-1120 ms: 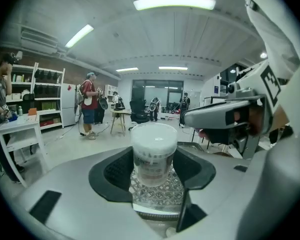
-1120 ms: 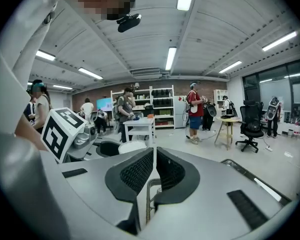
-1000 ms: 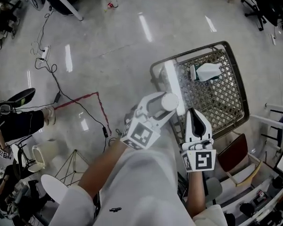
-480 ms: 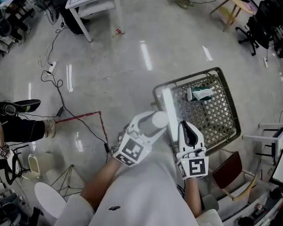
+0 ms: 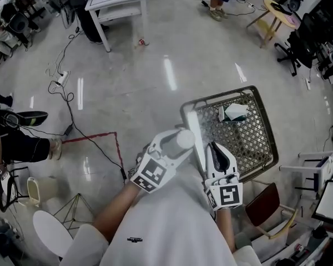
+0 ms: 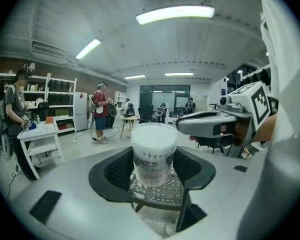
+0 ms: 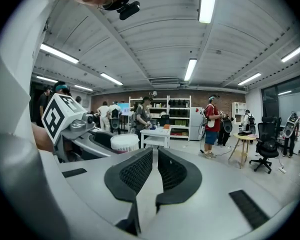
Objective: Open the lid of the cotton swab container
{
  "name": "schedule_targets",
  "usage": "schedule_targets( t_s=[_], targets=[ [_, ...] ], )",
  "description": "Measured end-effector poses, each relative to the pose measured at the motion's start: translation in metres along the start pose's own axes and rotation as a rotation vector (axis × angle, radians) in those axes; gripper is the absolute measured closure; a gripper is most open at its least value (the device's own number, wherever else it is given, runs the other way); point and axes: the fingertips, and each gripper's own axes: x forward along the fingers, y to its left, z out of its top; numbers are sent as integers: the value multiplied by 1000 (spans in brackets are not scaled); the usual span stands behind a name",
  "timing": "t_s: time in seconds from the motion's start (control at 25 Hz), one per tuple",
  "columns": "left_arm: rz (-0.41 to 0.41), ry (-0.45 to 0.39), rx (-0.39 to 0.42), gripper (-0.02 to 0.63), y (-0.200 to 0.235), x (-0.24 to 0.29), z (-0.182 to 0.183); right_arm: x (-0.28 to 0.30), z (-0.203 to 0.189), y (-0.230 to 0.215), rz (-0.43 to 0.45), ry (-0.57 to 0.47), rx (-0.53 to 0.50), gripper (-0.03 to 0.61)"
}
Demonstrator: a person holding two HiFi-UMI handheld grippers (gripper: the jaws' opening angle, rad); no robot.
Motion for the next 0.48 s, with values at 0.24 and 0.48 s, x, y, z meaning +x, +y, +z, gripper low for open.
schedule_targets(
  t_s=[0.24,0.48],
  targets=[
    [-9,22,25,371,-4,-5,-2,3,4,23,116,12,59,451],
    [-30,46,65,371,-9,-6,-2,7,18,51,231,5,51,370]
  ],
)
